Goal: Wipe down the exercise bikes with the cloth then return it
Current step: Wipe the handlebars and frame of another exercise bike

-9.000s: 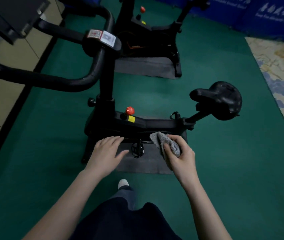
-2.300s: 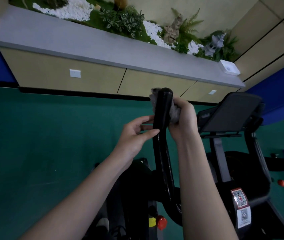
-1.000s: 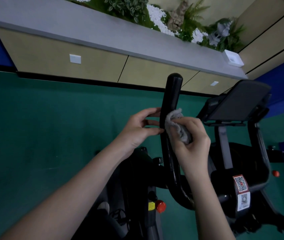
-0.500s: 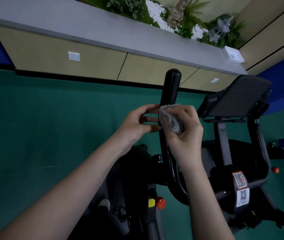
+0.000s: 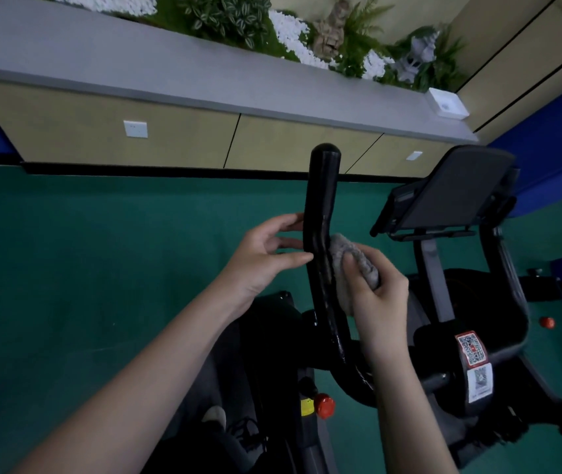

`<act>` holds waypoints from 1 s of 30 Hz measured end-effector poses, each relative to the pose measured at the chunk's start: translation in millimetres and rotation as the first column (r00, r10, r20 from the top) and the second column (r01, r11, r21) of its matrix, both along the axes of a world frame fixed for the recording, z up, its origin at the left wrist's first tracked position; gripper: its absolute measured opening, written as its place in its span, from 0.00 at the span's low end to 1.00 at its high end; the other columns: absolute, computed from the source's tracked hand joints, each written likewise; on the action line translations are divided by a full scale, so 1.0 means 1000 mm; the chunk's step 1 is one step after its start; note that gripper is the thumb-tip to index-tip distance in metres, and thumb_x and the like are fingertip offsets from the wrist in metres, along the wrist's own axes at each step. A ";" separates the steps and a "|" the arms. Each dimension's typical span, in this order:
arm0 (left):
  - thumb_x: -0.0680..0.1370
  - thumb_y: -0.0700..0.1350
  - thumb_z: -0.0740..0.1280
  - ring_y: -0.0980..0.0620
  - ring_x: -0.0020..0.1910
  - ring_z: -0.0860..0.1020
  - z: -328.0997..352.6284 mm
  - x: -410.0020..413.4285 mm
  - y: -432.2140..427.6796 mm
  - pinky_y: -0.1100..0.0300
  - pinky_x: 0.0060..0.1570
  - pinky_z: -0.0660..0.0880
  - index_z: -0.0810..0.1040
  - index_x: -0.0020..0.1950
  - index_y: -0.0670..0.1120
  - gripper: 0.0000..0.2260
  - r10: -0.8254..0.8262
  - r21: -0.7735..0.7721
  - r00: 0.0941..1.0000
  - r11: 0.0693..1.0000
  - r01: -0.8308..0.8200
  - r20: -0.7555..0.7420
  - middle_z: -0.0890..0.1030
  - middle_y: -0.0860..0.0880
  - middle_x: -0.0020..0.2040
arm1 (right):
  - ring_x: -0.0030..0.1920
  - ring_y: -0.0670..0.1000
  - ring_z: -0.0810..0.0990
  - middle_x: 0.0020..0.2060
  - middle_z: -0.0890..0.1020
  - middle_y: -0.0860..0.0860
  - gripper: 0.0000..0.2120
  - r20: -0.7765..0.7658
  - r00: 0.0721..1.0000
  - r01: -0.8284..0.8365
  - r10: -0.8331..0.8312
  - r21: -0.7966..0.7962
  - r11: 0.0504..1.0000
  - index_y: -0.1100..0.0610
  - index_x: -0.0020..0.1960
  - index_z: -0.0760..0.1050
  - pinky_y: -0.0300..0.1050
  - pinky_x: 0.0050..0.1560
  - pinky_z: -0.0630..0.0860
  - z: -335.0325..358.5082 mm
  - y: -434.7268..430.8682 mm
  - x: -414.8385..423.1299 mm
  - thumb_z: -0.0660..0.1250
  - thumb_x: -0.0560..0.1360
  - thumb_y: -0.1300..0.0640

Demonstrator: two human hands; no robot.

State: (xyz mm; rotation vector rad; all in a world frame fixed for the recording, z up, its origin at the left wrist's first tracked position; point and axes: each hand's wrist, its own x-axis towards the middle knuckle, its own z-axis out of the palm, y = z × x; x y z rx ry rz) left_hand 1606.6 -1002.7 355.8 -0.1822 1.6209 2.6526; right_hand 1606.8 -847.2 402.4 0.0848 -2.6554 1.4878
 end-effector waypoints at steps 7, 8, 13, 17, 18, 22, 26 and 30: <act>0.69 0.29 0.70 0.56 0.46 0.80 -0.003 -0.002 0.005 0.66 0.47 0.76 0.77 0.58 0.49 0.22 0.030 0.029 1.000 0.999 -0.029 -0.009 0.81 0.49 0.56 | 0.48 0.54 0.83 0.45 0.84 0.58 0.09 0.285 0.958 0.114 0.026 -0.463 0.879 0.60 0.49 0.79 0.48 0.53 0.78 0.006 -0.027 -0.026 0.60 0.79 0.66; 0.70 0.29 0.70 0.55 0.47 0.80 -0.004 -0.002 0.004 0.66 0.47 0.76 0.78 0.59 0.49 0.22 0.028 0.028 1.000 0.999 -0.028 -0.010 0.81 0.49 0.56 | 0.45 0.53 0.82 0.44 0.83 0.57 0.09 0.308 0.950 0.102 0.054 -0.467 0.879 0.60 0.49 0.79 0.46 0.51 0.78 0.006 -0.023 -0.025 0.60 0.80 0.66; 0.71 0.30 0.70 0.53 0.48 0.81 -0.006 -0.003 0.002 0.65 0.49 0.76 0.78 0.58 0.49 0.20 0.019 0.049 1.000 0.999 -0.018 -0.012 0.81 0.46 0.58 | 0.41 0.52 0.81 0.41 0.82 0.58 0.07 0.426 0.897 0.139 0.120 -0.528 0.838 0.64 0.48 0.76 0.42 0.44 0.78 0.008 -0.012 -0.024 0.60 0.79 0.66; 0.72 0.30 0.69 0.49 0.51 0.80 -0.005 -0.003 0.001 0.62 0.53 0.76 0.78 0.59 0.48 0.20 0.010 0.040 1.000 0.999 -0.009 -0.008 0.79 0.44 0.60 | 0.38 0.50 0.82 0.39 0.82 0.56 0.07 0.433 0.892 0.160 0.131 -0.573 0.804 0.64 0.47 0.76 0.39 0.42 0.80 0.008 -0.019 -0.031 0.60 0.79 0.67; 0.72 0.31 0.69 0.50 0.51 0.80 -0.005 -0.003 0.000 0.62 0.54 0.76 0.78 0.60 0.48 0.20 0.005 0.030 1.000 1.000 -0.005 -0.004 0.79 0.44 0.60 | 0.38 0.50 0.82 0.39 0.83 0.56 0.07 0.433 0.889 0.143 0.146 -0.567 0.811 0.64 0.48 0.76 0.40 0.42 0.80 0.008 -0.015 -0.029 0.60 0.79 0.67; 0.72 0.32 0.70 0.55 0.49 0.81 -0.003 -0.002 -0.004 0.66 0.50 0.75 0.78 0.59 0.50 0.19 0.006 -0.016 1.000 1.000 -0.006 -0.012 0.81 0.52 0.55 | 0.41 0.52 0.82 0.41 0.84 0.56 0.07 0.400 0.905 0.056 0.143 -0.446 0.893 0.64 0.52 0.79 0.44 0.45 0.78 0.004 0.001 -0.016 0.63 0.79 0.65; 0.73 0.32 0.69 0.58 0.47 0.81 -0.001 -0.004 -0.003 0.68 0.48 0.75 0.78 0.56 0.51 0.18 0.018 -0.020 1.000 1.000 -0.019 -0.013 0.81 0.52 0.54 | 0.44 0.53 0.82 0.43 0.84 0.56 0.07 0.253 0.965 0.027 0.064 -0.340 0.940 0.60 0.50 0.80 0.50 0.50 0.78 0.002 -0.010 -0.013 0.64 0.78 0.66; 0.75 0.35 0.68 0.61 0.50 0.80 -0.002 -0.004 -0.001 0.68 0.46 0.74 0.79 0.54 0.54 0.15 0.034 -0.035 0.999 0.999 -0.033 0.007 0.81 0.53 0.54 | 0.47 0.51 0.84 0.43 0.85 0.51 0.06 0.166 0.983 -0.072 0.085 -0.084 0.994 0.56 0.51 0.81 0.52 0.52 0.80 0.004 0.007 0.000 0.67 0.77 0.62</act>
